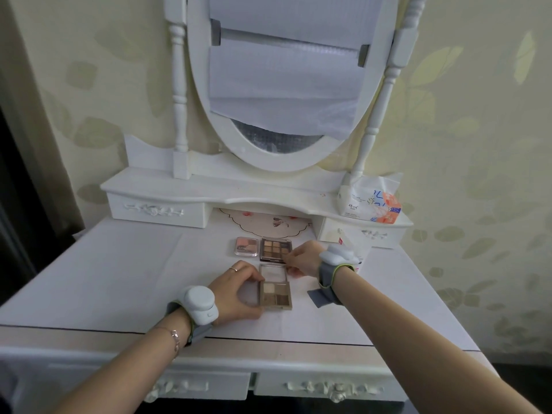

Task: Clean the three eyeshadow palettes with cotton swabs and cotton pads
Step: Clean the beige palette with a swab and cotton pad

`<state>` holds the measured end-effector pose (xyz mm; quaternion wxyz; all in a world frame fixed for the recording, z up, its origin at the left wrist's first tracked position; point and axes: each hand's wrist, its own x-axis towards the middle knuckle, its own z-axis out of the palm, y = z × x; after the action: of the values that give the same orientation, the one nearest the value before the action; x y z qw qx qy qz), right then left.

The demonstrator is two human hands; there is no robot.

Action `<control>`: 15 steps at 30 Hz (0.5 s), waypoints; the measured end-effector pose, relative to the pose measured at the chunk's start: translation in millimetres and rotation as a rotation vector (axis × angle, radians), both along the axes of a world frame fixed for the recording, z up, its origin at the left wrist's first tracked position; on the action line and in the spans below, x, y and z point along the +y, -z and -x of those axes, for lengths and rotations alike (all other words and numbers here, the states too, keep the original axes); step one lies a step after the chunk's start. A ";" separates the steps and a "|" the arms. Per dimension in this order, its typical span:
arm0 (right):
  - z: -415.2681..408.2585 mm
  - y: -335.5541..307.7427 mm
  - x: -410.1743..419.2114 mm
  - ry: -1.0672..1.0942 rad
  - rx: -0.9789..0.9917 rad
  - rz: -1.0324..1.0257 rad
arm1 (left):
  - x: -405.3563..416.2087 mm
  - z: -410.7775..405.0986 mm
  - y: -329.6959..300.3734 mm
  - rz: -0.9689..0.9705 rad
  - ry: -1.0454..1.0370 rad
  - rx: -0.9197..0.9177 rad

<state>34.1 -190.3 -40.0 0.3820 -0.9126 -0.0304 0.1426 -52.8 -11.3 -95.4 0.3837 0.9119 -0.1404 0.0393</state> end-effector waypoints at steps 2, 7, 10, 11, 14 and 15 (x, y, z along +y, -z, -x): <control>-2.3 2.1 1.4 -0.003 0.004 -0.003 | 0.1 -0.1 -0.3 -0.008 0.004 -0.005; -5.7 4.2 3.0 -0.039 -0.037 0.049 | -0.1 0.4 -0.5 -0.013 0.007 -0.023; 2.7 -5.8 2.6 -0.103 -0.043 0.035 | -0.6 0.6 -1.0 -0.030 0.011 -0.020; 2.2 -6.6 0.7 -0.096 -0.045 0.015 | -0.5 0.4 -0.9 -0.037 0.012 -0.017; 5.0 -8.4 -1.8 -0.036 0.010 -0.162 | -0.6 0.7 -0.8 -0.033 0.008 -0.016; 6.1 -9.7 -2.6 -0.027 0.021 -0.220 | -1.1 0.8 -0.9 -0.027 0.008 -0.018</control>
<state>28.0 -192.9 -30.3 0.4781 -0.8631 -0.0542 0.1533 -53.6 -12.4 -94.5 0.3703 0.9159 -0.1483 0.0442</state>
